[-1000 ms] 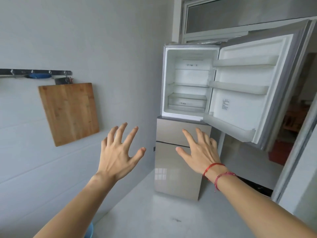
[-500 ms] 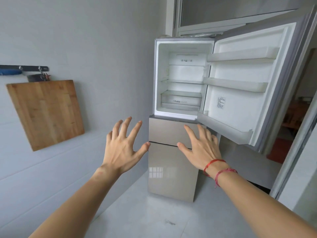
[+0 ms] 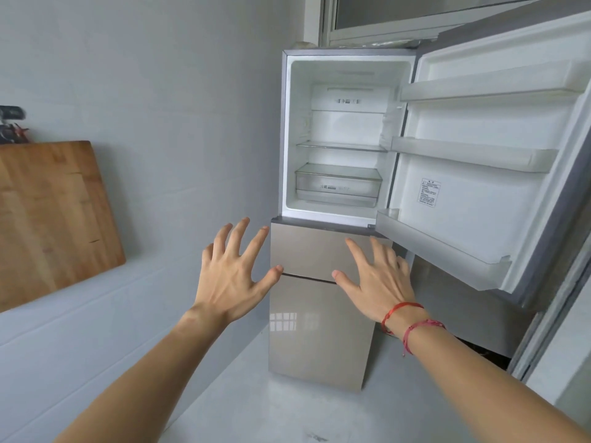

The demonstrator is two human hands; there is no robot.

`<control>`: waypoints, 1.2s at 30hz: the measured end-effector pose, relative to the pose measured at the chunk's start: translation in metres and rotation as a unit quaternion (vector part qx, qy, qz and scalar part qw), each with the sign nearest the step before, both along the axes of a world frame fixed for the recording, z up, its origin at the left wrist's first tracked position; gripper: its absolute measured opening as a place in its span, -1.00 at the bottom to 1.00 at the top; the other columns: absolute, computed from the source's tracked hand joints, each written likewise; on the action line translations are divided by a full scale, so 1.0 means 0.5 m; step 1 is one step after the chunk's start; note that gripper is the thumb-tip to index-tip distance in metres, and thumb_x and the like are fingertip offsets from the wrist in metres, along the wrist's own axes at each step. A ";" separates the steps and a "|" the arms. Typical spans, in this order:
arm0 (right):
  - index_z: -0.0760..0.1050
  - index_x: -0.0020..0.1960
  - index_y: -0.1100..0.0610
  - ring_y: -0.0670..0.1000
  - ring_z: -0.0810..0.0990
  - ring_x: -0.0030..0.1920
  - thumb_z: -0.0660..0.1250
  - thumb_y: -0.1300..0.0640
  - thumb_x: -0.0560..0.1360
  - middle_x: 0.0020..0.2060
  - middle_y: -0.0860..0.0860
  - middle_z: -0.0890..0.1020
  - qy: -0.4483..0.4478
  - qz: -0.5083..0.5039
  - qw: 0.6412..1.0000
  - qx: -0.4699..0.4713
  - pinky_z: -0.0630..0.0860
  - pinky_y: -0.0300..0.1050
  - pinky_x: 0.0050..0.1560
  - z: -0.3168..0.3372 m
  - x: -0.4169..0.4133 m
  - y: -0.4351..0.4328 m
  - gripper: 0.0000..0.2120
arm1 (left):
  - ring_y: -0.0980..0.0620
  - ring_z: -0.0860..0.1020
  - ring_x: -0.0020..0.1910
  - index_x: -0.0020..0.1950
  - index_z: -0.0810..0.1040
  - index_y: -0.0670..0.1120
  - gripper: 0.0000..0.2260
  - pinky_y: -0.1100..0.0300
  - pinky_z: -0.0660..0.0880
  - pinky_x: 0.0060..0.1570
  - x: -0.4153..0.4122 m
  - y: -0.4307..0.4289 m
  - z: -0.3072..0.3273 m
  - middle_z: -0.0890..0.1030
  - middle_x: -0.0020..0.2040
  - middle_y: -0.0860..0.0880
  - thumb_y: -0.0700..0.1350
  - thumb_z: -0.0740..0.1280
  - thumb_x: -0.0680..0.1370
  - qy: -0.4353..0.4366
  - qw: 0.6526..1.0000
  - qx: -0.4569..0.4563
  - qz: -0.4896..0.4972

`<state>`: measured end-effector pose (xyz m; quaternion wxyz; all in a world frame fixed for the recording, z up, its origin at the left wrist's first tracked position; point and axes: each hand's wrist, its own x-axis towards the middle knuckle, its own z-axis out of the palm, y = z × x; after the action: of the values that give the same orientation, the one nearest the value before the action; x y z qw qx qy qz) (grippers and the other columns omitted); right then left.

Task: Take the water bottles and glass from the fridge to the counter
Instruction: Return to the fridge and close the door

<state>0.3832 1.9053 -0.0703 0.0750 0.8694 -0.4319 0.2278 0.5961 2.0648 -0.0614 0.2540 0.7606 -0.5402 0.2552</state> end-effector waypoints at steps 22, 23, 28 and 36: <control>0.06 0.57 -0.16 0.19 0.19 0.49 0.00 -0.39 0.54 0.53 0.16 0.19 0.018 -0.091 0.996 -0.001 0.22 0.23 0.39 0.006 0.273 -0.383 -0.33 | -0.29 0.32 0.46 0.50 0.41 0.02 -0.36 -0.18 0.39 0.22 0.312 -0.450 -0.004 0.37 0.51 -0.16 0.32 0.14 0.51 -0.002 0.995 0.016 -0.099; 0.07 0.57 -0.16 0.19 0.19 0.49 0.00 -0.39 0.53 0.53 0.16 0.20 0.018 -0.093 0.996 -0.004 0.22 0.22 0.39 0.004 0.281 -0.405 -0.33 | -0.29 0.32 0.45 0.50 0.42 0.02 -0.36 -0.18 0.40 0.22 0.319 -0.473 -0.005 0.37 0.51 -0.16 0.32 0.14 0.51 -0.002 0.995 0.017 -0.101; 0.08 0.56 -0.16 0.18 0.19 0.49 -0.04 -0.40 0.52 0.53 0.14 0.20 0.003 -0.093 0.996 -0.006 0.20 0.21 0.42 0.014 0.318 -0.531 -0.33 | -0.30 0.34 0.44 0.50 0.42 0.02 -0.37 -0.18 0.42 0.19 0.358 -0.599 0.012 0.38 0.50 -0.16 0.32 0.16 0.51 -0.014 0.994 0.010 -0.111; 0.12 0.56 -0.14 0.19 0.20 0.49 0.01 -0.37 0.54 0.52 0.14 0.21 0.006 -0.109 0.994 -0.020 0.21 0.21 0.42 0.045 0.347 -0.705 -0.35 | -0.27 0.29 0.48 0.52 0.37 0.04 -0.36 -0.18 0.42 0.23 0.389 -0.786 0.030 0.33 0.54 -0.13 0.33 0.12 0.52 0.002 0.991 0.013 -0.133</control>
<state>0.5565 1.5528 -0.0480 0.1197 0.8169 -0.5188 0.2215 0.7904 1.6716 -0.0464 0.2770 0.6856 -0.6396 0.2100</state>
